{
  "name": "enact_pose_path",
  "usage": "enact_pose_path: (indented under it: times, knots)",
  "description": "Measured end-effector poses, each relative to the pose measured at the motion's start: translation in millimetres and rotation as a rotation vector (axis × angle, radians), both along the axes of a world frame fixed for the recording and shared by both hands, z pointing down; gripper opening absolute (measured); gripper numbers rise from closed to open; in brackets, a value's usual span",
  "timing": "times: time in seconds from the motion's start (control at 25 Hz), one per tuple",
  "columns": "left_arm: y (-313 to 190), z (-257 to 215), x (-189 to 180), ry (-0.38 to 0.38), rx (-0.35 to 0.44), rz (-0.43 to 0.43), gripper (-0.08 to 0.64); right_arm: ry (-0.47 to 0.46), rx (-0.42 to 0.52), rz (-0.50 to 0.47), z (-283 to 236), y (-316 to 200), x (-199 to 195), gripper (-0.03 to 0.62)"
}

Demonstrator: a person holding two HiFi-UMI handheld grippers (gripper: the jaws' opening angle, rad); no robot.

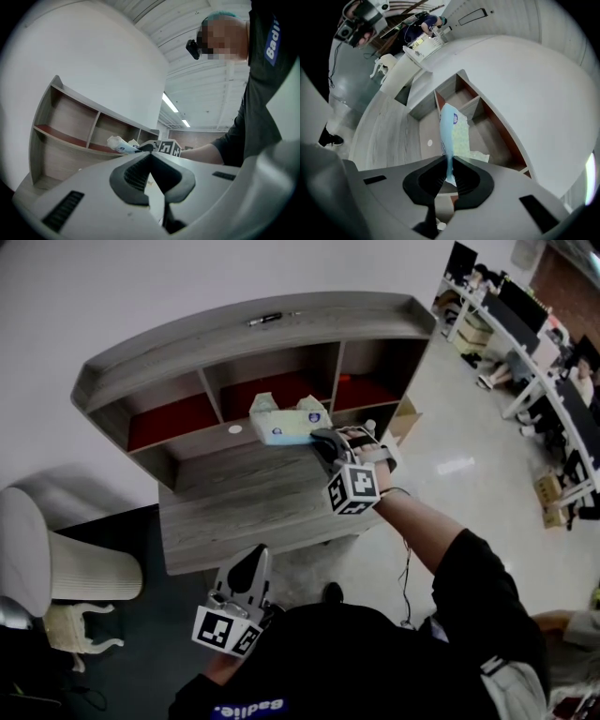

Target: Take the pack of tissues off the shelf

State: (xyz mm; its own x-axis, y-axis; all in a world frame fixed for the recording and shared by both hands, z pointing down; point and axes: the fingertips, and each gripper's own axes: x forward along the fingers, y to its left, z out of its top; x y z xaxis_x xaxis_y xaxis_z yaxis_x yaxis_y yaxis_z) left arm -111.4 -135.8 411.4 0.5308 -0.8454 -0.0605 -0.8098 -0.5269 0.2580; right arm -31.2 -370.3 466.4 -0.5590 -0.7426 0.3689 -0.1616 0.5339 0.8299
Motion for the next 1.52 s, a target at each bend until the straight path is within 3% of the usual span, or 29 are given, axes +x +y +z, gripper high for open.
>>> enact_pose_path:
  times: [0.6, 1.28, 1.52]
  knots:
    - [1, -3, 25, 0.006, 0.016, 0.067, 0.002, -0.271, -0.194, -0.068, -35, 118, 10, 0.054]
    - [6, -3, 34, 0.002, 0.017, 0.091, 0.002, -0.628, -0.460, -0.086, -53, 191, 5, 0.054]
    - [7, -2, 33, 0.002, 0.019, 0.093, 0.002, -0.656, -0.483, -0.109, -52, 202, -2, 0.054]
